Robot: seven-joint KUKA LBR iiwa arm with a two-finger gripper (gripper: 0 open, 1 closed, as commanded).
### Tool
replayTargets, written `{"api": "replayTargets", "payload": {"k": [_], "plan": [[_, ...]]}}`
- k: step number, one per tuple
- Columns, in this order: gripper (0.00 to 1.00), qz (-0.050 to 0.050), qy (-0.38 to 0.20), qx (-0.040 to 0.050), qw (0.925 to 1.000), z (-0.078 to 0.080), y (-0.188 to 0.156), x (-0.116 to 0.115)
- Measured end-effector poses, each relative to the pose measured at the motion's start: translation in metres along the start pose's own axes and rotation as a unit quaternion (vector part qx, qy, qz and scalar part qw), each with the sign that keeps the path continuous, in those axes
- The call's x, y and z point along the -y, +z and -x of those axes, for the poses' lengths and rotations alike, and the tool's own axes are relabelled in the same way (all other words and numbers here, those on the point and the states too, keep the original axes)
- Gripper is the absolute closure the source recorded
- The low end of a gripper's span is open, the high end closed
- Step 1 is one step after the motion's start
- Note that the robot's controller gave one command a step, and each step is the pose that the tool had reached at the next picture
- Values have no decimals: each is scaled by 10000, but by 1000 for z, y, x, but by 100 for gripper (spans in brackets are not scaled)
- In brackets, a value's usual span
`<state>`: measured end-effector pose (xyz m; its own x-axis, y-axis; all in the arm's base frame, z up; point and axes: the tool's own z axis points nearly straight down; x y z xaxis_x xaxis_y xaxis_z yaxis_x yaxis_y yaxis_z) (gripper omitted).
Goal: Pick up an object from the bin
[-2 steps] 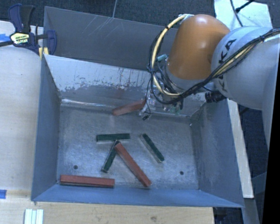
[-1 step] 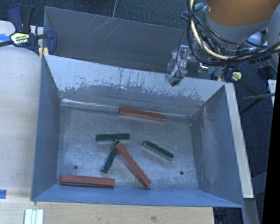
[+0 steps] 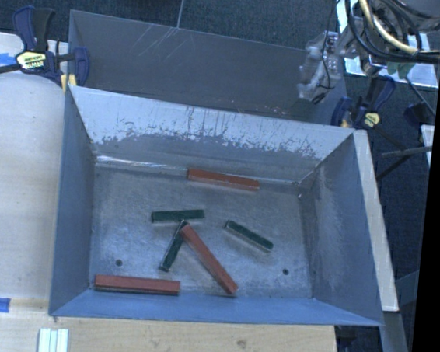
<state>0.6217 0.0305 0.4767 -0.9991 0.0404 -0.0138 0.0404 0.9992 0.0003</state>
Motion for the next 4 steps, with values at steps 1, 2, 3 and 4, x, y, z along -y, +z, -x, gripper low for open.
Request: {"api": "replayTargets", "payload": {"k": [1,2,3,4], "plan": [[100,1,-562,-92,9984,-25,111,18],[100,-5,-182,-91,9998,-30,188,52],[0,-2,-199,-45,9998,-28,184,50],[0,11,-1336,-96,9910,-77,399,23]]}}
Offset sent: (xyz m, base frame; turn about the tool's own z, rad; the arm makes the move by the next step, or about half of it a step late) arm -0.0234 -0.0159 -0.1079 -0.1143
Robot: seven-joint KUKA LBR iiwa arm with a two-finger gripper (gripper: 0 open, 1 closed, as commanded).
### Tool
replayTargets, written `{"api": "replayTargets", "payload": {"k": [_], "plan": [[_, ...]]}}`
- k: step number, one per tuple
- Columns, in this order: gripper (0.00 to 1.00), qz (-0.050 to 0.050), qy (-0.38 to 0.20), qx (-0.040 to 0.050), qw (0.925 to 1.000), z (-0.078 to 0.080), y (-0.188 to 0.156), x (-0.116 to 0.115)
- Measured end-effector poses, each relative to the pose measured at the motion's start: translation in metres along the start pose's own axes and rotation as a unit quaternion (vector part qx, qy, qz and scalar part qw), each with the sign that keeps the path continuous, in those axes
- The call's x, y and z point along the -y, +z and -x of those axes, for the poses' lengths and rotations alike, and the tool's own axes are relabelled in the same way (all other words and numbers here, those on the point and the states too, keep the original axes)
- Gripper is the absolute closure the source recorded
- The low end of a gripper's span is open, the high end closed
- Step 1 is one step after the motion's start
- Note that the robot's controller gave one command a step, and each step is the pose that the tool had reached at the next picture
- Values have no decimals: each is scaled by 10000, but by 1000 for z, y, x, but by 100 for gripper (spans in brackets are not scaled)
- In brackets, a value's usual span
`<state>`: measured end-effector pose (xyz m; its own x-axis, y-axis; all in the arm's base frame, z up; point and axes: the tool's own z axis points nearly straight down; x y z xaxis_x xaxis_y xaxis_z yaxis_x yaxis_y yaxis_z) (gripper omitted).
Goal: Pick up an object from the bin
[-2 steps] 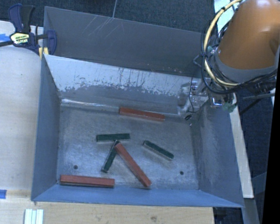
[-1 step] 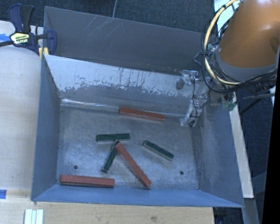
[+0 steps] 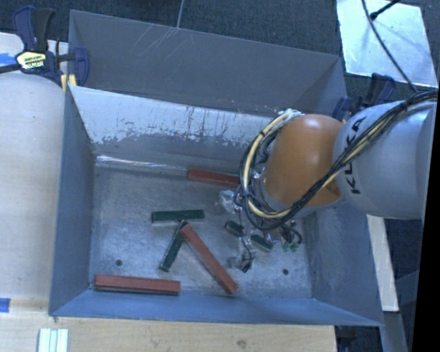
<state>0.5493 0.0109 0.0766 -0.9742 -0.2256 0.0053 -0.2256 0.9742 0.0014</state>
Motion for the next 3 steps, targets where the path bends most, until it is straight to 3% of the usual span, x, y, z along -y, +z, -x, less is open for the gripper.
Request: {"api": "replayTargets", "payload": {"k": [1,2,3], "plan": [[0,-23,708,50,9975,30,5,71],[100,-10,692,60,9976,31,4,68],[100,-26,488,90,9988,25,-144,76]]}}
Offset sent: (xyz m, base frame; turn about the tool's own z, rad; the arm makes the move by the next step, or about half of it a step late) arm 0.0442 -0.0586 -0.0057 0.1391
